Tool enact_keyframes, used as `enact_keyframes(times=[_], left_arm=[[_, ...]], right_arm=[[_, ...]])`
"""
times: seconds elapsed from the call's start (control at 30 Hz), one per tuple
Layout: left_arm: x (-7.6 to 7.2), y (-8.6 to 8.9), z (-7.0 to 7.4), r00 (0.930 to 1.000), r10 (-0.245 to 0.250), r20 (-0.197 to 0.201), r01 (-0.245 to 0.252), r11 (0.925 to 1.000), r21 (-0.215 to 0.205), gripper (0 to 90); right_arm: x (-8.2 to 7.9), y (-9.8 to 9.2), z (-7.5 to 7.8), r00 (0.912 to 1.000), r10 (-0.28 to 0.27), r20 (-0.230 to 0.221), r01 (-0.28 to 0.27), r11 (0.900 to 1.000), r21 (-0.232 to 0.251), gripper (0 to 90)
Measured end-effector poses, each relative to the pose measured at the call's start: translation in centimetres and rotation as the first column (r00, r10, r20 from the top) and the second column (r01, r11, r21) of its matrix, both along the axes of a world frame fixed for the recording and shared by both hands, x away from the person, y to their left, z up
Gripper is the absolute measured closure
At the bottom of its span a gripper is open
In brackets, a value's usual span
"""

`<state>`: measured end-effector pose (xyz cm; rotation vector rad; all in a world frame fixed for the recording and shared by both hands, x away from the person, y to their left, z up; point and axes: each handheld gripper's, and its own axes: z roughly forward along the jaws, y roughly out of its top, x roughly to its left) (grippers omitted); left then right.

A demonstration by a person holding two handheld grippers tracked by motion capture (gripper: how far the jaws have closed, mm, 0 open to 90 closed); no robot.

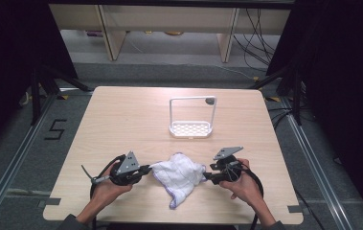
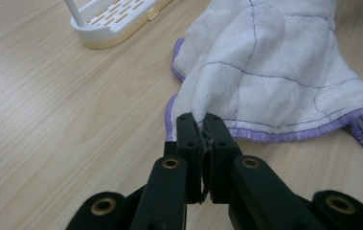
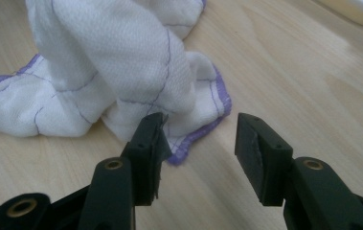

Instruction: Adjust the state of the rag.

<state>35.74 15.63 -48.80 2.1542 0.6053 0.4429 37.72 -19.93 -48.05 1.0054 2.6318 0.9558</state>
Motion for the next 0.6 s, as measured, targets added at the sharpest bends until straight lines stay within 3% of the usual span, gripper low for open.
enact_keyframes(times=[0.1,0.2,0.3,0.33,0.4,0.43,0.47,0.5,0.6], left_arm=[[0.1,0.0,-0.2,1.0000,0.001,0.000,-0.001,0.9999,-0.017,86.3],[0.1,0.2,-0.2,0.9999,0.010,-0.014,-0.011,0.9999,-0.012,86.3],[0.1,0.2,-0.3,0.9999,0.009,-0.008,-0.009,0.9998,-0.019,86.3],[0.1,0.2,-0.3,0.9999,0.010,-0.011,-0.010,0.9998,-0.019,86.3],[0.2,0.3,-0.3,0.9998,0.019,-0.011,-0.019,0.9997,-0.015,86.3],[0.2,0.3,-0.3,0.9998,0.019,-0.011,-0.019,0.9997,-0.015,86.3],[0.2,0.4,-0.2,0.9999,0.015,-0.003,-0.015,0.9998,-0.015,86.3],[0.2,0.6,-0.1,0.9999,0.015,-0.007,-0.015,0.9998,-0.009,86.3],[0.2,0.8,-0.1,0.9996,0.028,-0.008,-0.028,0.9994,-0.018,86.4]], right_arm=[[-0.2,0.2,-0.3,0.9999,0.007,-0.007,-0.007,1.000,0.006,54.7],[-0.5,1.0,-1.1,0.9992,0.006,-0.038,-0.007,0.999,-0.034,57.0],[-0.5,1.4,-1.6,0.9992,0.025,-0.032,-0.027,0.998,-0.049,58.9],[-0.6,1.7,-1.6,0.9991,0.021,-0.036,-0.023,0.998,-0.051,62.2],[-0.4,2.1,-1.9,1.0000,0.006,-0.001,-0.006,0.999,-0.051,77.4],[-0.4,2.1,-1.9,1.0000,0.006,-0.001,-0.006,0.999,-0.051,77.4],[-0.4,2.0,-1.5,0.9991,0.040,-0.009,-0.041,0.998,-0.054,87.4],[-0.2,1.9,-1.5,0.9984,0.049,0.030,-0.047,0.998,-0.045,88.6],[-0.1,1.4,-1.0,0.9960,0.087,0.020,-0.086,0.996,-0.030,89.4]])
